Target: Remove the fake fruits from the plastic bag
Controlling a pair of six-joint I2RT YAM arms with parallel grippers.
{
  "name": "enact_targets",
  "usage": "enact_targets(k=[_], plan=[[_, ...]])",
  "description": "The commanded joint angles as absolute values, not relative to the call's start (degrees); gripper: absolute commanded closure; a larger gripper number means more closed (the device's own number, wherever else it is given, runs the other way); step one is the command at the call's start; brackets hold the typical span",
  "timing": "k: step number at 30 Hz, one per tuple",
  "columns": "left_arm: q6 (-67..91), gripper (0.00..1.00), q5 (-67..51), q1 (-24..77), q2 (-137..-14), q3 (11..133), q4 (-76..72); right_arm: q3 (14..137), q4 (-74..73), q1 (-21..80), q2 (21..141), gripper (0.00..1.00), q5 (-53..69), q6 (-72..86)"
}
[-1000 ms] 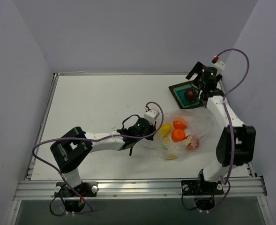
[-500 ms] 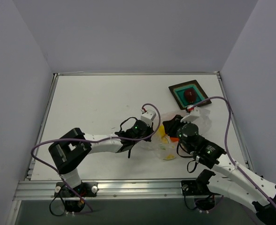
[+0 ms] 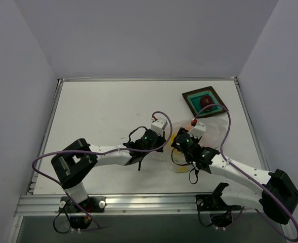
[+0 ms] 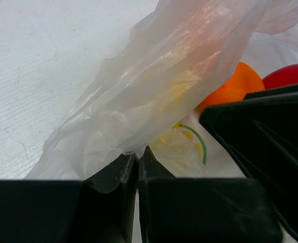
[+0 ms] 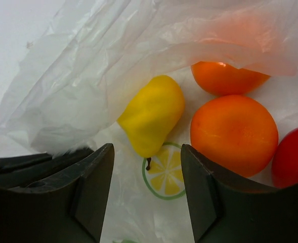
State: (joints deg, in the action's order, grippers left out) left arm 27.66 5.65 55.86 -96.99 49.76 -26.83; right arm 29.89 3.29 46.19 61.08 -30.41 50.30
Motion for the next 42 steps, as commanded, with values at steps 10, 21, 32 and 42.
enact_targets(k=[10, 21, 32, 42], plan=[[27.95, 0.98, 7.03, 55.55, -93.87, 49.48, -29.27, 37.88, 11.42, 41.93, 76.46, 0.50, -33.41, 46.76], [27.51, 0.98, 7.73, 55.55, -93.78, 49.57, -29.00, 37.62, 17.39, 37.53, 81.91, 0.33, -24.35, 45.17], [27.51, 0.98, 8.53, 55.20, -93.78, 49.31, -29.18, 28.92, 18.98, 39.73, 69.62, 0.34, -25.31, 45.79], [27.51, 0.98, 8.61, 55.20, -94.13, 49.39, -29.18, 29.79, 17.23, 38.41, 72.57, 0.52, -20.40, 40.61]])
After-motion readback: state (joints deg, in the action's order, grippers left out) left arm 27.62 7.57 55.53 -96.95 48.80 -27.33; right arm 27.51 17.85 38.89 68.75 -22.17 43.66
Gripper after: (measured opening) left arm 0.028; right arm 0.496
